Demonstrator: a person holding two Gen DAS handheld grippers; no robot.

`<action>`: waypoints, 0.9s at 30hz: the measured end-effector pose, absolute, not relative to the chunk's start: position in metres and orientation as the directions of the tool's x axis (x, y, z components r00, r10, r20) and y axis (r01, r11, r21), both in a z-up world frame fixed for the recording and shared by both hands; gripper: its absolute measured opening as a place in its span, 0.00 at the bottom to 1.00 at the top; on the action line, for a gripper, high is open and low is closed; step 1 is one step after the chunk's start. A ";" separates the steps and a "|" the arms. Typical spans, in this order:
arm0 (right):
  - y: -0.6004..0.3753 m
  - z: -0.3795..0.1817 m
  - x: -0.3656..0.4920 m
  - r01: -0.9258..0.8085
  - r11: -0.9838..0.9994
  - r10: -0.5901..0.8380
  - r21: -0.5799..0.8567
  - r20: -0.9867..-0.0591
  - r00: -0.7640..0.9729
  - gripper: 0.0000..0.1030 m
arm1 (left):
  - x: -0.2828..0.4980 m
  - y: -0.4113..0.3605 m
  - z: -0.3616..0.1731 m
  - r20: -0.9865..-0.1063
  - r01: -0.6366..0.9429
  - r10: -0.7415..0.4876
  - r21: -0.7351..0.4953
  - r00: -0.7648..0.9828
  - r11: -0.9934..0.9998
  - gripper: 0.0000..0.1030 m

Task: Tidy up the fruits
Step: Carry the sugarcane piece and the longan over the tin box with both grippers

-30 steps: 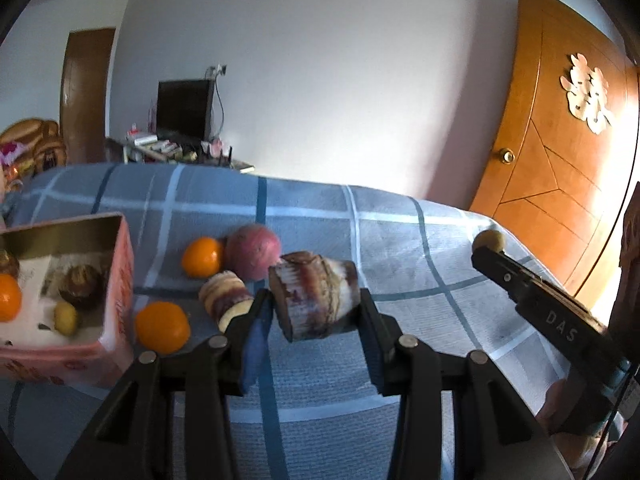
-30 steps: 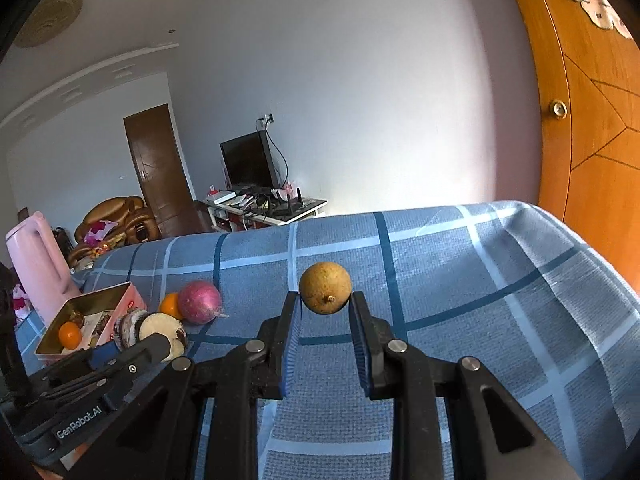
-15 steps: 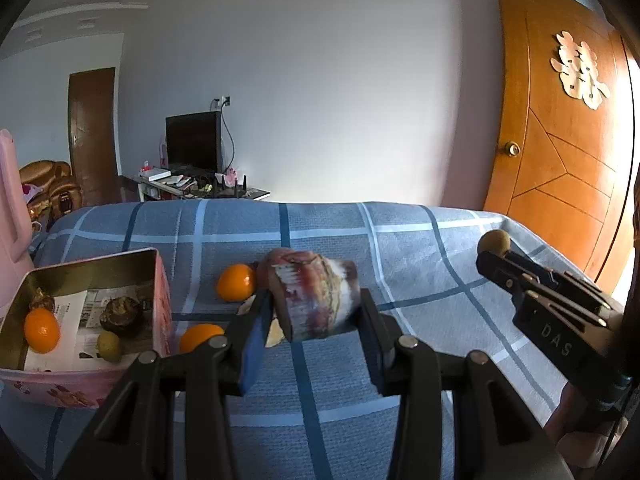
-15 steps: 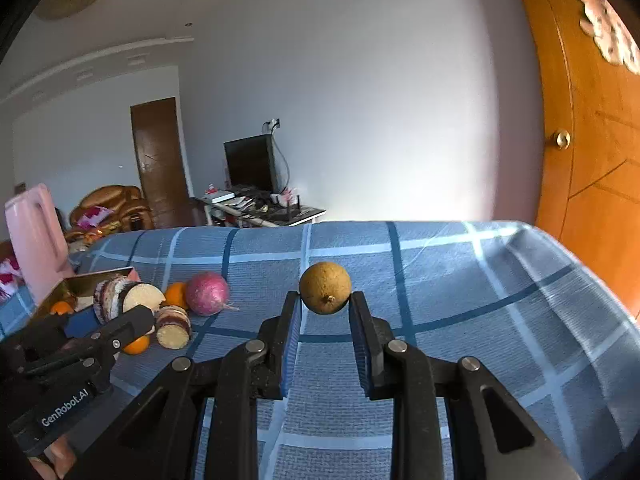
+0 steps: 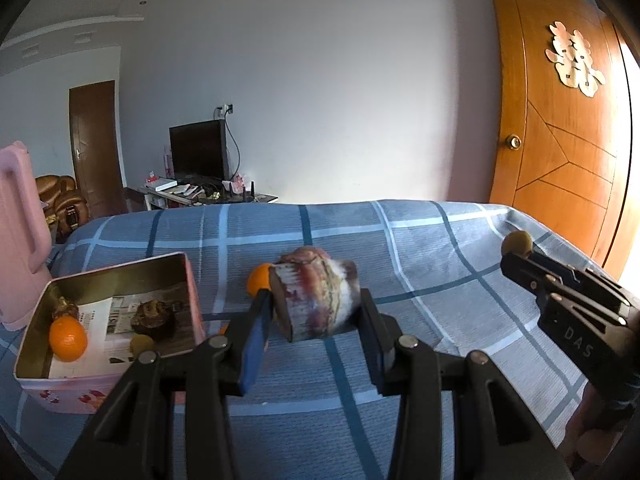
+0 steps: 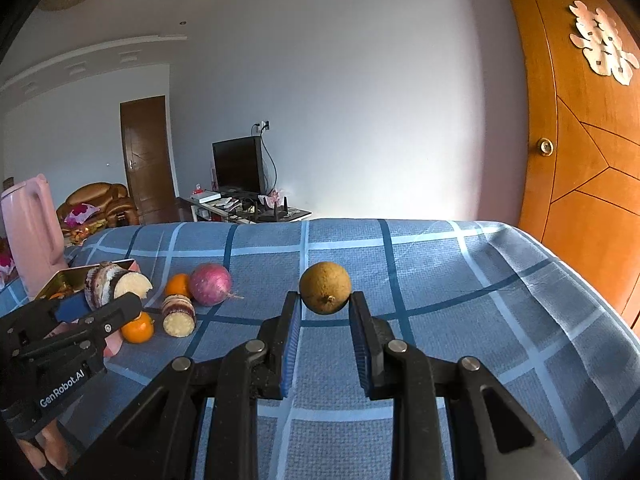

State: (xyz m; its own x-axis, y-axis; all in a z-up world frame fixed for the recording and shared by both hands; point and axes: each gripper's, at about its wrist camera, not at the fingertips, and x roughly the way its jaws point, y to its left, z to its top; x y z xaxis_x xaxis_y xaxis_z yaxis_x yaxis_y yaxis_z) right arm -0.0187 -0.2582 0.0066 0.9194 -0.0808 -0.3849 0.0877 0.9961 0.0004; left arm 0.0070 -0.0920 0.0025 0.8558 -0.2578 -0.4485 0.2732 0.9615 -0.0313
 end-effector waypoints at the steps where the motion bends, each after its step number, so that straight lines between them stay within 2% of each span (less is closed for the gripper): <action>1: -0.257 0.006 -0.019 0.089 0.996 -0.081 0.003 -0.388 0.918 0.26 | 0.006 -0.090 0.002 -0.448 0.272 -0.256 -0.029 0.857 0.962 0.43; 27: -0.178 0.004 -0.016 0.025 1.000 -0.023 0.001 -0.408 0.913 0.26 | 0.007 -0.033 0.005 -0.426 0.229 -0.211 -0.008 0.880 0.973 0.43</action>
